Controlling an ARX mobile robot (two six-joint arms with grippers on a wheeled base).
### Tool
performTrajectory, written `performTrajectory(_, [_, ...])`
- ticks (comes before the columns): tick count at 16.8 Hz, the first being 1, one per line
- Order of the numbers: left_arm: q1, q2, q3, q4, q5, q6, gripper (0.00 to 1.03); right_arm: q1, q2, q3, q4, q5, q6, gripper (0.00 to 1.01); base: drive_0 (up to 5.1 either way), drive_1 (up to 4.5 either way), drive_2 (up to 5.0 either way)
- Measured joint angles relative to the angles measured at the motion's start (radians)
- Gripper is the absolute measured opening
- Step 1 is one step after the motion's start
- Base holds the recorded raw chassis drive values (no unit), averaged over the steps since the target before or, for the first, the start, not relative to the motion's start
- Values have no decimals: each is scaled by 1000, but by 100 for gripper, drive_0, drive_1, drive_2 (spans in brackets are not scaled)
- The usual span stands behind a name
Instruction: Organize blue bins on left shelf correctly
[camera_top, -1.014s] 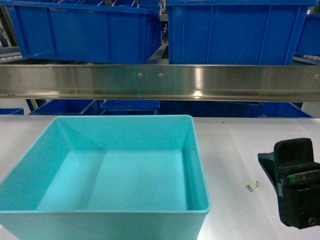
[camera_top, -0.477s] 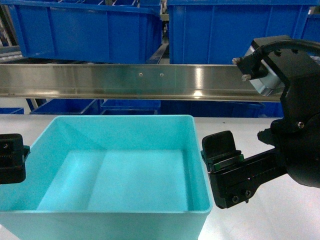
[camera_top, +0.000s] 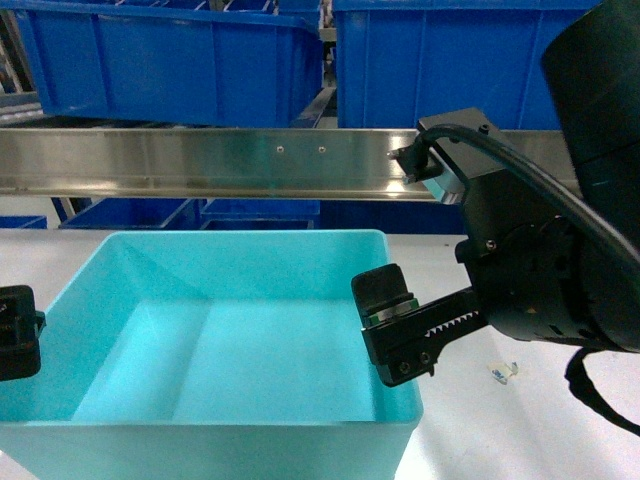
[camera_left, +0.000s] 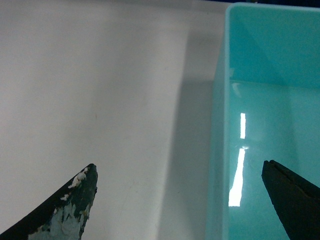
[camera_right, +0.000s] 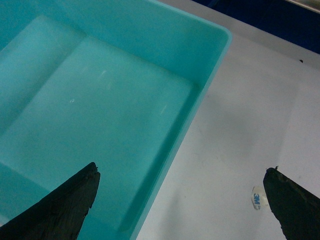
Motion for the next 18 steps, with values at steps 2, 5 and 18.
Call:
performTrajectory(2, [-5, 1, 9, -5, 5, 0, 98, 4, 42, 28, -3, 3, -4, 98, 0, 0, 0])
performTrajectory(5, [-14, 18, 25, 6, 8, 0, 98, 4, 86, 51, -16, 3, -20, 98, 0, 0, 0])
performTrajectory(18, [-93, 150, 17, 35, -17, -40, 98, -17, 182, 34, 44, 31, -27, 98, 0, 0, 0])
